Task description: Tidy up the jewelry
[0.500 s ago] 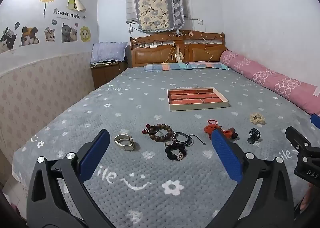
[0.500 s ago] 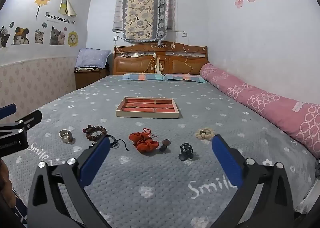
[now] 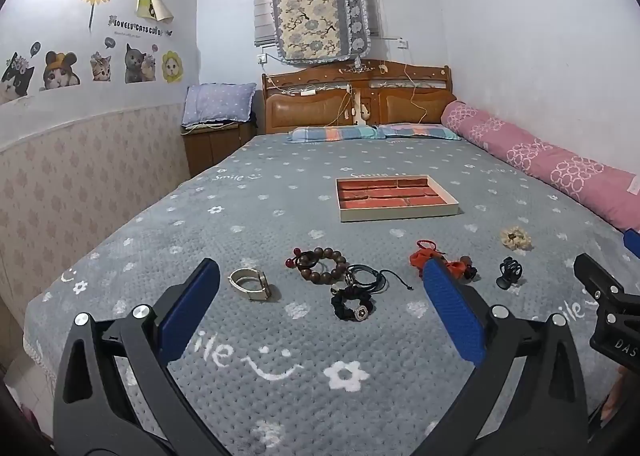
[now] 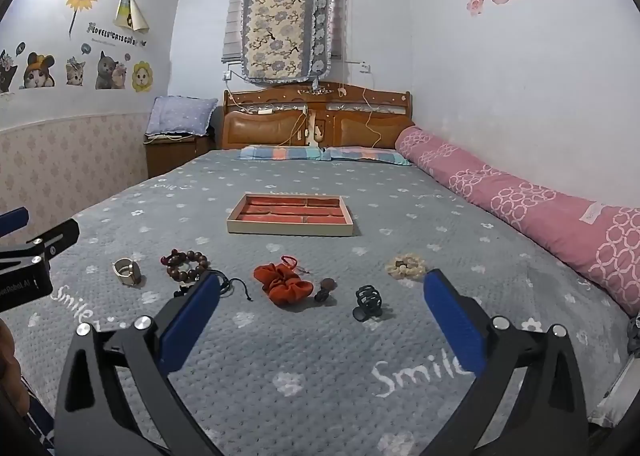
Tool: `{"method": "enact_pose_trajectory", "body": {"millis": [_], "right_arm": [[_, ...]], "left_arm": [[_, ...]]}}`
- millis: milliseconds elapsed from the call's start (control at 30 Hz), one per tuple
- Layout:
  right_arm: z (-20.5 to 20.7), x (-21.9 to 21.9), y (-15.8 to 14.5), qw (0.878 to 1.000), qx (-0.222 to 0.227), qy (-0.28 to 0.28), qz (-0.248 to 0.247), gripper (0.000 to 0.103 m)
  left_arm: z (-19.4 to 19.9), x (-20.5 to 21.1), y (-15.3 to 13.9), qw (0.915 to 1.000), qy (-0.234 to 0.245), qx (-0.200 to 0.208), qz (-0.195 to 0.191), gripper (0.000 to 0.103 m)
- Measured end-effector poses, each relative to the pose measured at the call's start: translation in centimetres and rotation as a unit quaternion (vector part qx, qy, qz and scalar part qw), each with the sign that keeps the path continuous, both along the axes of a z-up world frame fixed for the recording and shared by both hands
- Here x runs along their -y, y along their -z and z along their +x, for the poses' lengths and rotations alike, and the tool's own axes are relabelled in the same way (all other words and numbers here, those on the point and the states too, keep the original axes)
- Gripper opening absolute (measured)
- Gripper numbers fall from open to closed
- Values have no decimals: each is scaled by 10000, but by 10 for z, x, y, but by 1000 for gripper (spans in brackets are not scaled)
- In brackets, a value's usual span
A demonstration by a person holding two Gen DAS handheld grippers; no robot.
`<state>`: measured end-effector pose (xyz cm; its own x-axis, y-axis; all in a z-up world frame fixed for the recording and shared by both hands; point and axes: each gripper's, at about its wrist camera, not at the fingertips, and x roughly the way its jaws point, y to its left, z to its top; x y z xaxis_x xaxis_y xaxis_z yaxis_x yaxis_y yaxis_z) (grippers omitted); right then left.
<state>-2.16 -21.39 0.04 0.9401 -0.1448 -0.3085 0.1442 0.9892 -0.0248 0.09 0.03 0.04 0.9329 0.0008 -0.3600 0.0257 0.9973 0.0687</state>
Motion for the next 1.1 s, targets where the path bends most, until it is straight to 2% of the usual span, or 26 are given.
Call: {"method": "enact_pose_trajectory", "body": {"millis": [1100], "right_arm": [[-2, 6, 1, 9999, 41, 102, -32, 99]], "left_arm": [[-1, -2, -3, 10000, -19, 2, -9, 98]]}}
